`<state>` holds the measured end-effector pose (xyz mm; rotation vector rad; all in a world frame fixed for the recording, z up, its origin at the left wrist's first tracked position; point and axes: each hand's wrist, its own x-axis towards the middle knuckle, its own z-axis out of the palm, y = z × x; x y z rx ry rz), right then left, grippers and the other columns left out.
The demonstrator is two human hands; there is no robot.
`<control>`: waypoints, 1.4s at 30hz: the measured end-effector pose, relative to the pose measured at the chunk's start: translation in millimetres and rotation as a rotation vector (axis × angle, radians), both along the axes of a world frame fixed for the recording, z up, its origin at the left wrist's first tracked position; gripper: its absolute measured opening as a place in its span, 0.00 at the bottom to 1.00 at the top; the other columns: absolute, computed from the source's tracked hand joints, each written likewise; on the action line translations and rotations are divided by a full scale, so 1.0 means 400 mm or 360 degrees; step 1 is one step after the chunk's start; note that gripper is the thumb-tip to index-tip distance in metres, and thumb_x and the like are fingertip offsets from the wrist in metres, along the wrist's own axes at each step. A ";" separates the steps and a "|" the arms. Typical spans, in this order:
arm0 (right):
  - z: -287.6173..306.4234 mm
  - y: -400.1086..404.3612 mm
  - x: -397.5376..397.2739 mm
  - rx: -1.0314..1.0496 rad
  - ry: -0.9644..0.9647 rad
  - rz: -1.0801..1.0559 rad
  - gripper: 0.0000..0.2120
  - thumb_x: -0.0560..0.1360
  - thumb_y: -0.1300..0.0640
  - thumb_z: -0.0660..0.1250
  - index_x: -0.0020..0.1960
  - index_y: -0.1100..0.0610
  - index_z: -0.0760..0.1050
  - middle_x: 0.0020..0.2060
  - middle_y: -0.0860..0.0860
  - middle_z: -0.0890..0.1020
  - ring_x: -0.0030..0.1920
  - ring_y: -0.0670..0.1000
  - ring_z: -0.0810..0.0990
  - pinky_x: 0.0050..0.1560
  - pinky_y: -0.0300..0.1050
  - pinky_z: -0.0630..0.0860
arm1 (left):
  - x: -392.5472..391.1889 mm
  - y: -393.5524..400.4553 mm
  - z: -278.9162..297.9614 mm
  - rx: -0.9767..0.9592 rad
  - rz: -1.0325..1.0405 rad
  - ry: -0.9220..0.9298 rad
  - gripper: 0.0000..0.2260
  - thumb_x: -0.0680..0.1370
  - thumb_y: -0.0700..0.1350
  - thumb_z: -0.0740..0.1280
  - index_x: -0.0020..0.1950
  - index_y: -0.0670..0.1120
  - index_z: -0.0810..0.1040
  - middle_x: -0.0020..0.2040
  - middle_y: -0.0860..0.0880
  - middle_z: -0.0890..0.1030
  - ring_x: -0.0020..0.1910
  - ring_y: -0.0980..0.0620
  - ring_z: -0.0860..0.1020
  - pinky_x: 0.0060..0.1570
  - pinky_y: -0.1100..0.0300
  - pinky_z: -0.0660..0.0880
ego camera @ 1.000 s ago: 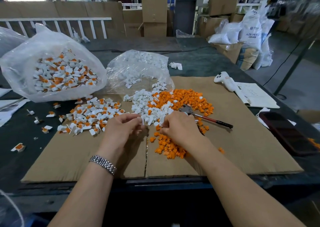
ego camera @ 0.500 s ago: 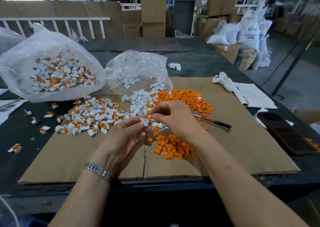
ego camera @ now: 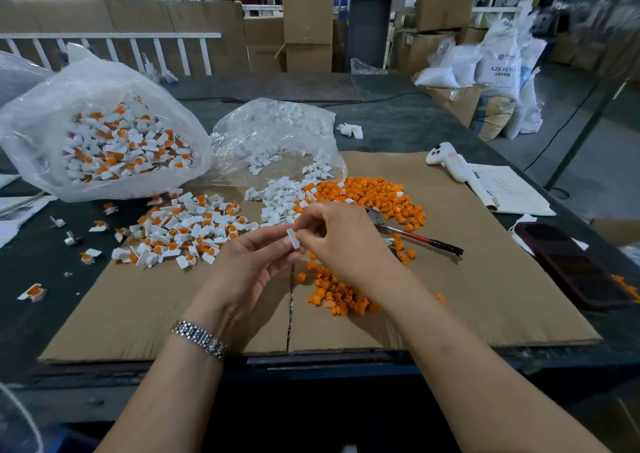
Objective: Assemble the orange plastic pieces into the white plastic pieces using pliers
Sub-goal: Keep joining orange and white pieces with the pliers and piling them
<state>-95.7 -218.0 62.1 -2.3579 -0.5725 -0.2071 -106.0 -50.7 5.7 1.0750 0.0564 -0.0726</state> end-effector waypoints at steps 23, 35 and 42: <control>-0.024 -0.028 -0.020 0.0182 -0.0099 0.0123 0.10 0.76 0.58 0.73 0.57 0.56 0.82 0.45 0.50 0.83 0.47 0.48 0.81 0.54 0.49 0.78 | -0.032 -0.004 0.022 0.0077 0.0060 0.0021 0.13 0.72 0.36 0.73 0.56 0.36 0.85 0.51 0.41 0.86 0.45 0.48 0.85 0.43 0.62 0.82; -0.023 -0.012 -0.027 0.0153 -0.0236 0.0069 0.10 0.76 0.57 0.73 0.57 0.55 0.82 0.46 0.50 0.84 0.47 0.47 0.81 0.53 0.48 0.79 | -0.043 0.009 0.042 0.0322 0.0145 -0.0082 0.16 0.65 0.46 0.81 0.49 0.41 0.88 0.49 0.37 0.87 0.51 0.40 0.87 0.51 0.58 0.83; -0.023 -0.016 -0.033 0.0140 -0.0228 0.0086 0.09 0.77 0.58 0.73 0.56 0.55 0.82 0.46 0.50 0.83 0.47 0.48 0.80 0.52 0.49 0.78 | -0.045 0.004 0.048 0.0314 0.0121 -0.0060 0.14 0.64 0.45 0.82 0.45 0.41 0.88 0.48 0.37 0.87 0.50 0.41 0.87 0.49 0.59 0.83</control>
